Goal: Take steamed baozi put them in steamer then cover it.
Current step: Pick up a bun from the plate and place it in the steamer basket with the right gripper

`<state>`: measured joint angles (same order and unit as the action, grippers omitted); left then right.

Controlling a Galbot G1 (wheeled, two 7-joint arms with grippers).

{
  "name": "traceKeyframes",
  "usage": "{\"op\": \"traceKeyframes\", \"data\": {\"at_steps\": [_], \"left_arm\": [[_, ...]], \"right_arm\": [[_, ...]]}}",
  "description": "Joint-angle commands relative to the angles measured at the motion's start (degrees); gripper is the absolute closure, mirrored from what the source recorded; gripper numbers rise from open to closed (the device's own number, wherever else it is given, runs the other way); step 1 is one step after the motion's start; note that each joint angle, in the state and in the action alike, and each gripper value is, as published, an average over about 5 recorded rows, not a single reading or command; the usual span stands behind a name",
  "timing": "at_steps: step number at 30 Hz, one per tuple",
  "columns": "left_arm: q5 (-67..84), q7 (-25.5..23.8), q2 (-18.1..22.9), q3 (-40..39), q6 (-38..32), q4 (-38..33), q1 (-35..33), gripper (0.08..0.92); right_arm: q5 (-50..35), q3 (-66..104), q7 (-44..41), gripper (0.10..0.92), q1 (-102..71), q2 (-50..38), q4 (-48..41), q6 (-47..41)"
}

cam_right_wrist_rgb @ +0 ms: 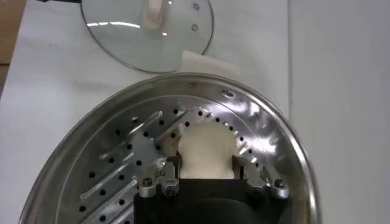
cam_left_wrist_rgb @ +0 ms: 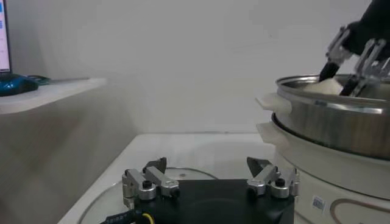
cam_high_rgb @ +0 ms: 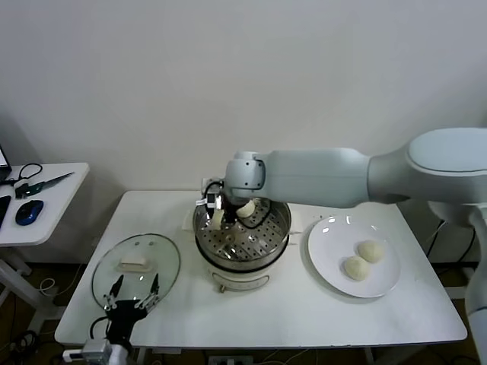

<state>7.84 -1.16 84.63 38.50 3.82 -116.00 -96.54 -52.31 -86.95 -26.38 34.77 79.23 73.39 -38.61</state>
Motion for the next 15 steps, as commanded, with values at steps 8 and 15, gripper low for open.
{"op": "traceKeyframes", "data": {"at_steps": [8, 15], "left_arm": [[-0.03, -0.06, -0.02, 0.19, 0.35, -0.19, -0.05, 0.177], [-0.07, -0.15, 0.12, 0.23, 0.95, -0.78, -0.14, 0.177]], "right_arm": [[0.59, 0.97, -2.30, 0.324, 0.81, 0.06, -0.27, -0.96], [-2.10, -2.51, -13.29, 0.206, 11.77, -9.04, 3.93, 5.71]]}}
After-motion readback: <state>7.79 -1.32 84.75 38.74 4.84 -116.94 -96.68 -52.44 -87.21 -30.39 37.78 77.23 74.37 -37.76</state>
